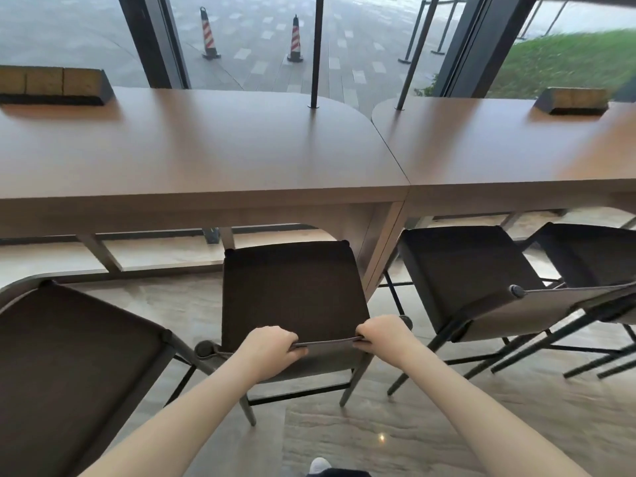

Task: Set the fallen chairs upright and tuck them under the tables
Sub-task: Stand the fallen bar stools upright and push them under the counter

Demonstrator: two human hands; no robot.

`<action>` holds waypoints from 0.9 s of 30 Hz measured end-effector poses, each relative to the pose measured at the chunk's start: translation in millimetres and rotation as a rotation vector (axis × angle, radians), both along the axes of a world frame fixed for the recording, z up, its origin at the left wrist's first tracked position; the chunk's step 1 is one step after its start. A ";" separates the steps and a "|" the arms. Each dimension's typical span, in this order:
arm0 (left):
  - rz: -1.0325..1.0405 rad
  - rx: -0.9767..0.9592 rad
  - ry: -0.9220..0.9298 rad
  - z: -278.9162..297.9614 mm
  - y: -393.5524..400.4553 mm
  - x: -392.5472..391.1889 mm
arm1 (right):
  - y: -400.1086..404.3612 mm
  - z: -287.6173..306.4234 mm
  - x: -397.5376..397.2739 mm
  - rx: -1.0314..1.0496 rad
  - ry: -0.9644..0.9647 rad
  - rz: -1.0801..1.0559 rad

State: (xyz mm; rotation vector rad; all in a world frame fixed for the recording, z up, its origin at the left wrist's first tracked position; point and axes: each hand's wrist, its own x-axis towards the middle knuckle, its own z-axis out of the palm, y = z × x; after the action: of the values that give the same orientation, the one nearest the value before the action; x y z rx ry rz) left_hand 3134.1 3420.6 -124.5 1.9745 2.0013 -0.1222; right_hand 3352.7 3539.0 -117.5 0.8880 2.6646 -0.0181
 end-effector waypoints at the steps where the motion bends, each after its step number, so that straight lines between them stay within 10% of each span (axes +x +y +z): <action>1: 0.005 -0.005 -0.024 -1.1 3.4 2.0 | 3.7 1.0 3.0 0.020 -0.008 0.030; 7: 0.039 0.013 -0.044 -8.9 6.4 4.0 | 29.8 -6.1 14.0 0.161 0.015 0.303; 15: 0.085 -0.021 -0.077 -4.1 6.8 6.2 | 25.7 0.4 10.6 -0.020 0.042 0.104; 23: 0.740 0.024 -1.081 -10.6 13.0 -4.6 | 22.8 5.2 -9.0 -0.859 0.725 -0.689; 27: 0.926 0.225 -1.258 -0.5 15.0 -11.5 | 37.1 7.1 -18.1 -1.059 1.077 -0.979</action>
State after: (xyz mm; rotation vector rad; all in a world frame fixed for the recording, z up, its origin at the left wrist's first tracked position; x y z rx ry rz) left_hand 3122.6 3435.6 -125.0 0.5823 1.7106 1.2319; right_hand 3334.6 3576.1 -110.4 1.8491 1.8854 -2.3474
